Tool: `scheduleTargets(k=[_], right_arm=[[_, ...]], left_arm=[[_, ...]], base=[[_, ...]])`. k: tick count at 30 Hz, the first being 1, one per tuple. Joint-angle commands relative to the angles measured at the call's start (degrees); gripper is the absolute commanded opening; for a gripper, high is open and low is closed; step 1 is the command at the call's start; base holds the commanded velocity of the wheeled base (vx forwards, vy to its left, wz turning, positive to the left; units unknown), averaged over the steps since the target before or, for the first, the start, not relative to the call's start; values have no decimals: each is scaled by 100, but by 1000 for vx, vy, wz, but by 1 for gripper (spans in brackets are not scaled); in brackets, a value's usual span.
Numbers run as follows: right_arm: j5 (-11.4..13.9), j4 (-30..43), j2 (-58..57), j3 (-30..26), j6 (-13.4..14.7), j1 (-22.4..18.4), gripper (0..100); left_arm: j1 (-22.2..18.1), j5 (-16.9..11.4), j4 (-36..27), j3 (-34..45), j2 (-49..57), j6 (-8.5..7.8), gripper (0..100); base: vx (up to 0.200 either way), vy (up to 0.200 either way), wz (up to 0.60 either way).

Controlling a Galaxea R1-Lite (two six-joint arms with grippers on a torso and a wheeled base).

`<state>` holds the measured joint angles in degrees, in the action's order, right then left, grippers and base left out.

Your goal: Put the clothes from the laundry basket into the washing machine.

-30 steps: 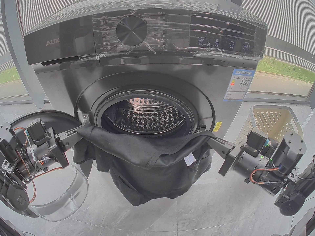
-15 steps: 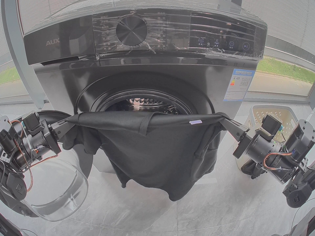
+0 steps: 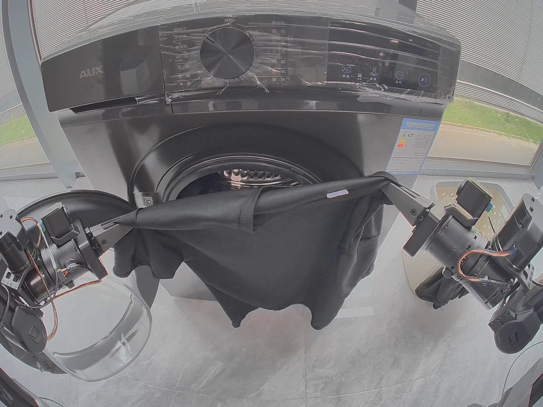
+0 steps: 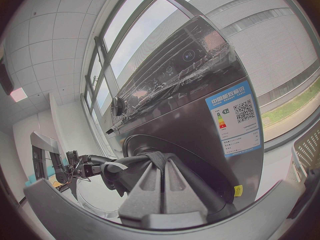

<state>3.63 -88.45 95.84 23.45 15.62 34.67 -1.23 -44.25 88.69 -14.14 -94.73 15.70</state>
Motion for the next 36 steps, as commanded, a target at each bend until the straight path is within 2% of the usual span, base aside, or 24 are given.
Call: scheduleTargets(k=[1,4,12,21,23,26,30,36], right_arm=[[-3,-5,-22,-16,3,13,0],[-3,-5,-4,-78,12,66,0],[-12,12,-4,-95,-6,93,0],[-21,12,57,-324,-50,93,0],[-29,21,57,-306,-59,93,0],[-311,39,40,-324,-76,277,0],[-706,39,75,-333,-76,506,0],[-724,30,207,-465,-67,602,0]], left_arm=[[18,13,8,43,7,-138,0],[44,-5,0,78,-10,-305,0],[176,13,0,122,-151,-515,0],[369,48,0,184,-98,-524,0],[422,66,0,184,-98,-595,0],[483,66,0,192,-72,-797,0],[527,75,0,192,-80,-797,0],[536,83,0,351,-124,-823,0]], base=[[0,0,0],[0,0,0],[0,0,0],[0,0,0],[0,0,0],[0,0,0],[0,0,0],[0,0,0]])
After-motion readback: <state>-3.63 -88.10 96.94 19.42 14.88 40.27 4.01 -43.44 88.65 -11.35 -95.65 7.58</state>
